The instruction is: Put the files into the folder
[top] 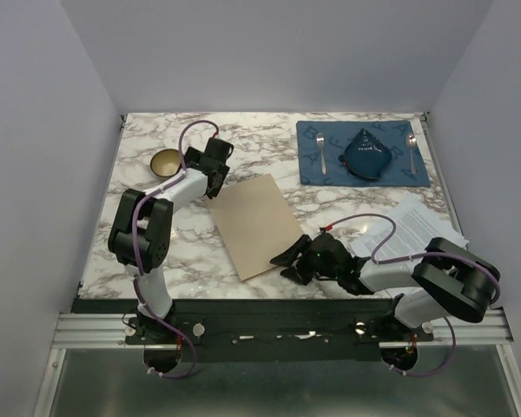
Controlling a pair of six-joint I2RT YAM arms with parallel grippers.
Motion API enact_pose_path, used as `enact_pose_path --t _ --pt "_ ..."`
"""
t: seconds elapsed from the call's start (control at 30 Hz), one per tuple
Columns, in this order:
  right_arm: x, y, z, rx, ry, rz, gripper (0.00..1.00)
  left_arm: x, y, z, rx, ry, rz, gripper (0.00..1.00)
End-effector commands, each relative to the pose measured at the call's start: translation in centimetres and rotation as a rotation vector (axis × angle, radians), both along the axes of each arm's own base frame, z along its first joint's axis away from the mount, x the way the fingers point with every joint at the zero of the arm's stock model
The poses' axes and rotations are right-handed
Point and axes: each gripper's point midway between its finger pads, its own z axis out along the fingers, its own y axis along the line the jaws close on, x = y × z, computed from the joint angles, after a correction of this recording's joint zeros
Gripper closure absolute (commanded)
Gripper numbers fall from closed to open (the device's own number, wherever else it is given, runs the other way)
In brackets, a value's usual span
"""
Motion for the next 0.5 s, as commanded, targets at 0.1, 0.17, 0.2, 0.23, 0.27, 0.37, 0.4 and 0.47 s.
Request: enact_pose_path --t 0.1,0.17,0.2,0.23,0.27,0.37,0.4,0.47 --pt "0.0 -0.2 0.3 0.103 -0.019 -0.052 0.34 0.1 -0.6 -2.8 0.031 0.084 -0.048 0.04" --pt "0.3 -0.1 0.8 0.145 -0.031 -0.068 0.34 -0.2 -0.6 -3.3 0.037 0.102 -0.062 0.04" --pt "0.1 -0.4 0.4 0.146 -0.027 -0.074 0.34 -0.3 -0.8 -3.5 0.026 0.108 -0.073 0.04" --pt "0.5 -0.2 1.1 0.180 -0.045 -0.080 0.34 -0.4 -1.0 -3.5 0.024 0.112 -0.082 0.04" --pt "0.4 -0.2 0.8 0.184 -0.034 -0.086 0.34 -0.7 -1.0 -3.7 0.026 0.120 -0.088 0.04" --pt "0.8 0.2 1.9 0.256 -0.068 -0.089 0.35 -1.5 -1.2 -4.0 0.017 0.132 -0.108 0.05" --pt "0.8 0.3 1.7 0.262 -0.069 -0.085 0.36 -1.7 -1.2 -4.1 0.016 0.138 -0.110 0.05" --pt "1.1 0.9 3.0 0.322 -0.104 -0.074 0.39 -2.2 -1.1 -4.1 0.017 0.142 -0.115 0.05"
